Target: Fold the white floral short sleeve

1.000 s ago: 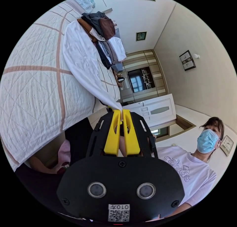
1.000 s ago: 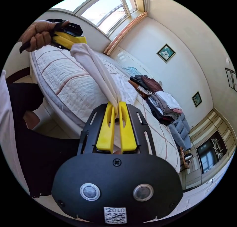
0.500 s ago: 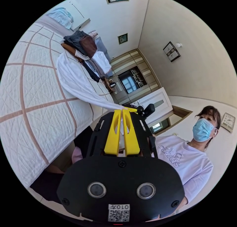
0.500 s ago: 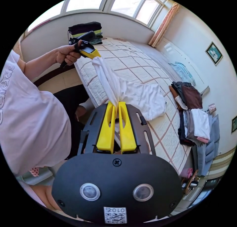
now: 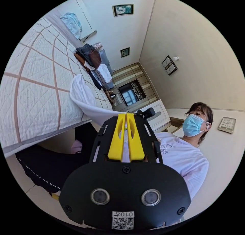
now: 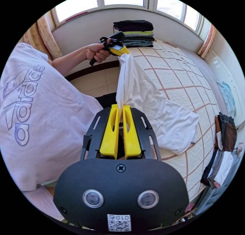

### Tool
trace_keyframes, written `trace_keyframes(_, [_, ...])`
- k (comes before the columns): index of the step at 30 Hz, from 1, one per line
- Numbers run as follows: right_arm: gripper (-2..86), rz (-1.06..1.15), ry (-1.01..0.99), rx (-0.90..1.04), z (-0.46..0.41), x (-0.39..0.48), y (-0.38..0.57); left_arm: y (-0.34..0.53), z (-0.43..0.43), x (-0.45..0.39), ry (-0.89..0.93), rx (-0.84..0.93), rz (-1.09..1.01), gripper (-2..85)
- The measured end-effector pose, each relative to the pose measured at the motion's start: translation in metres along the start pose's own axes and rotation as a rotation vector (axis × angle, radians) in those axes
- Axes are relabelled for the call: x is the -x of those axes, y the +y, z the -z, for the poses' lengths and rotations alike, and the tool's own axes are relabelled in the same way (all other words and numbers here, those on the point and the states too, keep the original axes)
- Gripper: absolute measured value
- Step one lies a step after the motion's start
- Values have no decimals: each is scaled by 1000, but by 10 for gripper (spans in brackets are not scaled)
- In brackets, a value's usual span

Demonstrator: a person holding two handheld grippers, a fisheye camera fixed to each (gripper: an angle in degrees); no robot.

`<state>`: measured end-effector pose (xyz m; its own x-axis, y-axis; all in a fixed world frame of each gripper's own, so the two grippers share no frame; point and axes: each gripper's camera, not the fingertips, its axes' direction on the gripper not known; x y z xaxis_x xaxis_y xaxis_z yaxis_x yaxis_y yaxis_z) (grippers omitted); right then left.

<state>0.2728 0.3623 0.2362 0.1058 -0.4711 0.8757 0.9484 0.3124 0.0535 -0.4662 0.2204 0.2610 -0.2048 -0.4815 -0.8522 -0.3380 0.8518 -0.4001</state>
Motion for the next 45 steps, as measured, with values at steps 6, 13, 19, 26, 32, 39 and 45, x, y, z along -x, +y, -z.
trace_keyframes(6, [22,-151,-144,-90,33,-123,54,-72,-43,16,42,42,34,-1])
trace_keyframes(13, [32,-516,-407,-180,26,-328,167,-254,-181,58,18,217,104,-1])
trace_keyframes(19, [43,-788,-632,-262,-45,-405,242,-314,-259,144,-133,265,326,3])
trace_keyframes(26, [56,-856,-432,-221,-64,-407,267,-321,-268,159,-222,142,378,29])
trace_keyframes(32, [67,-878,-153,-301,-19,-361,297,-293,-260,107,-307,299,91,54])
trace_keyframes(39, [110,-729,-12,-358,-33,-229,264,-185,-263,71,-605,587,-227,78])
trace_keyframes(45, [118,-806,74,-320,-80,-163,244,-169,-276,73,-617,522,-389,93])
